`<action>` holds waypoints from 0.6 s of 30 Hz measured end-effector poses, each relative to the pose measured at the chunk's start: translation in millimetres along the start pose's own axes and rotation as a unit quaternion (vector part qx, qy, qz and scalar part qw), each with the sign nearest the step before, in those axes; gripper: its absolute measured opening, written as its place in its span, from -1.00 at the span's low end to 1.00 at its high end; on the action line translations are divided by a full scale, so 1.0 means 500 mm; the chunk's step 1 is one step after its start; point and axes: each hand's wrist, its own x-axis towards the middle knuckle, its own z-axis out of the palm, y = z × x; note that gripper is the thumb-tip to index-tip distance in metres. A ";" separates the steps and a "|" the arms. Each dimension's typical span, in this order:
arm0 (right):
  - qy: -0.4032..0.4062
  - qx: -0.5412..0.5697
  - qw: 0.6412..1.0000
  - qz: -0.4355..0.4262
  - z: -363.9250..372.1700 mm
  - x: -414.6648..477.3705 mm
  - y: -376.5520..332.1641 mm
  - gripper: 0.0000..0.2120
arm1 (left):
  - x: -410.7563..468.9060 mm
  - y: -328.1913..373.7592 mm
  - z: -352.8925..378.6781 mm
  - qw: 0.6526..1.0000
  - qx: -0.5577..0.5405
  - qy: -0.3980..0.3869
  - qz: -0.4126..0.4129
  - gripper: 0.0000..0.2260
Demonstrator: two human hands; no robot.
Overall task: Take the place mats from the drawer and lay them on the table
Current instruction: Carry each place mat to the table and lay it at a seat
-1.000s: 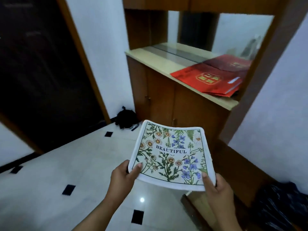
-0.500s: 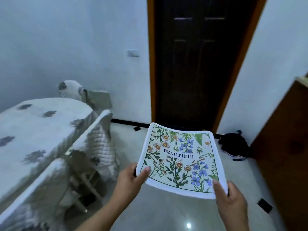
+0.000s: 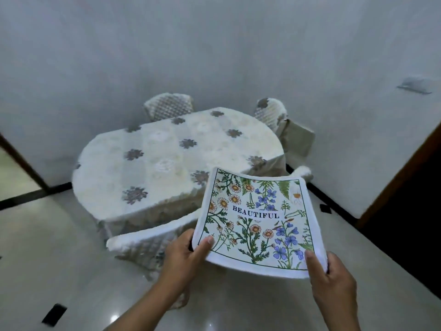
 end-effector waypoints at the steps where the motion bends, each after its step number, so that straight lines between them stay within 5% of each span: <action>1: -0.025 0.006 1.000 -0.014 0.024 0.020 -0.015 -0.77 | -0.001 -0.003 -0.016 1.000 0.001 0.021 -0.009 -0.75; 11: -0.301 0.028 0.937 -0.177 0.308 0.080 -0.200 -0.77 | -0.102 -0.048 -0.196 0.939 0.079 0.310 -0.129 -0.74; 18: -0.387 0.029 0.891 -0.236 0.475 -0.037 -0.334 -0.67 | -0.178 -0.115 -0.356 0.894 0.077 0.411 -0.163 -0.89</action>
